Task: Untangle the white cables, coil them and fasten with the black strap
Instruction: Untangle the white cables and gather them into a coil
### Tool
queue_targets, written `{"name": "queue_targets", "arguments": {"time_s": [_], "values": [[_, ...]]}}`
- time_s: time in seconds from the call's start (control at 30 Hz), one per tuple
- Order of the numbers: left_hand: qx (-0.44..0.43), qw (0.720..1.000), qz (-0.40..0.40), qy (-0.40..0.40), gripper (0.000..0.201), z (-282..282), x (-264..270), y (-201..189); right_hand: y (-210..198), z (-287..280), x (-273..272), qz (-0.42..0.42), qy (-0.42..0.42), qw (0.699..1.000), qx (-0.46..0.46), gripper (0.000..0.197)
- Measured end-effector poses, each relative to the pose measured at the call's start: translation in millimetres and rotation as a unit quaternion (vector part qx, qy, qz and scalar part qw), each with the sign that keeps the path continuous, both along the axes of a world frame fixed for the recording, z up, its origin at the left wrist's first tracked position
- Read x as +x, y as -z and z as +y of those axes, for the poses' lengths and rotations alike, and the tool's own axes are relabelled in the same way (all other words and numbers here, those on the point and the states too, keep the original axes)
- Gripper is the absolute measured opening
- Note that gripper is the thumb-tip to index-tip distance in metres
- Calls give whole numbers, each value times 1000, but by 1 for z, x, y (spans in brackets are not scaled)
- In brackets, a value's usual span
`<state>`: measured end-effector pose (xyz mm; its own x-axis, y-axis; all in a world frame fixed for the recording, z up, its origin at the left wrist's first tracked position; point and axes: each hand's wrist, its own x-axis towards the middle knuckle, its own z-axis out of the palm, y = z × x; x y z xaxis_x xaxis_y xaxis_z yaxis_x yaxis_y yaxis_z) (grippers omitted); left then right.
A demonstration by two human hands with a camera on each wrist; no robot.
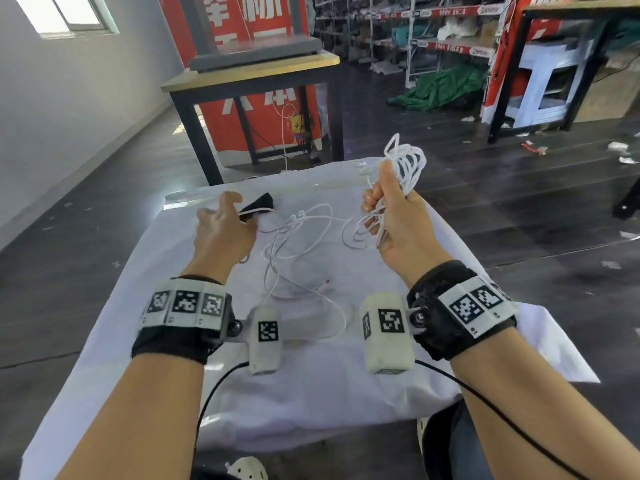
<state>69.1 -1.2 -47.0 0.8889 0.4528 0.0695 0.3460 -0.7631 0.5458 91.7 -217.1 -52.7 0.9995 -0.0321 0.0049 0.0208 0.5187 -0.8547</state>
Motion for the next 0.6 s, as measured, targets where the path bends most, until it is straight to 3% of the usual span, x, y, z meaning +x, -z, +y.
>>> {"name": "queue_targets", "arguments": {"time_s": [0.07,0.13,0.17,0.27,0.33,0.4,0.47,0.57,0.6], "values": [[162,983,-71,50,42,-3,-1,1,-1,0,-1,-14,-31,999,-8,43],[155,961,-169,157,35,-10,-1,-6,-2,1,-4,-22,-58,998,-21,43],[121,955,-178,205,34,-14,-1,-8,-3,1,-6,-24,-71,997,-28,43],[76,957,-61,272,38,-31,-1,-7,-4,2,-10,-33,-118,991,-47,44],[110,959,4,262,36,-38,3,-1,-5,3,-11,-39,-141,987,-73,44],[129,957,80,245,51,-38,6,4,-4,4,-12,-49,-151,983,-94,45],[171,939,171,244,58,-35,5,6,-3,5,-13,-56,-148,982,-104,46],[180,933,203,235,20,-29,0,5,-5,4,-13,-60,-133,983,-108,46],[159,939,194,234,18,-26,-1,4,-6,3,-12,-59,-129,984,-108,46]]}}
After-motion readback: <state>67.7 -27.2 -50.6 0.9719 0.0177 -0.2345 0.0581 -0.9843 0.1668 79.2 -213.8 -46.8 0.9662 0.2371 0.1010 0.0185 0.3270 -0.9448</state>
